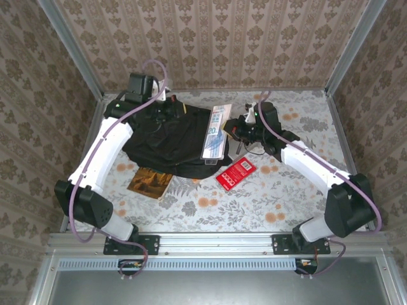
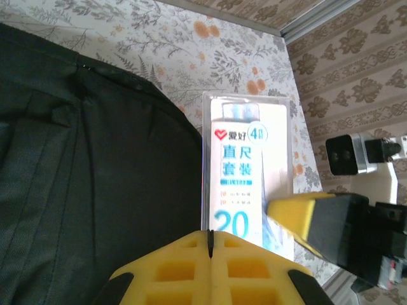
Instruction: Pack the student bag
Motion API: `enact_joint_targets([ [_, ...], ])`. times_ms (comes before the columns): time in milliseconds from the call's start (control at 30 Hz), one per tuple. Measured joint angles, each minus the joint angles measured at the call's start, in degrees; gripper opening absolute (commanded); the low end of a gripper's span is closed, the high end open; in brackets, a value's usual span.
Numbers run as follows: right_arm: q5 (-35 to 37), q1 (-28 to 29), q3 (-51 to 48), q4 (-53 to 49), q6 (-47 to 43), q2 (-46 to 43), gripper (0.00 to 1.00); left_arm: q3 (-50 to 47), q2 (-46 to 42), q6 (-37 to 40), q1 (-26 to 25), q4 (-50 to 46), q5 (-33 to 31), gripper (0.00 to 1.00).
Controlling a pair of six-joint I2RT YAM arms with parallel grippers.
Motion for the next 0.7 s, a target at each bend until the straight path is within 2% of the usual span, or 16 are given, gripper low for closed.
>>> enact_joint_targets([
  [133,5.9,-2.3,0.0,-4.7,-1.3,-1.7,0.0,0.0,1.4,1.7,-3.0,-0.9,-2.9,0.4],
  [267,9.4,-6.0,0.0,-8.8,-3.4,-5.4,0.0,1.2,4.6,3.8,-8.5,-3.7,-6.1,0.57],
  [500,12.6,-12.8,-7.9,-11.1,-4.2,-13.9,0.0,10.4,17.0,7.2,-16.6,-8.4,-10.8,0.63],
  [700,12.5,-16.0,-13.8,-12.3,-5.0,-16.6,0.0,16.7,24.9,8.4,-18.9,-11.6,-13.4,0.66],
])
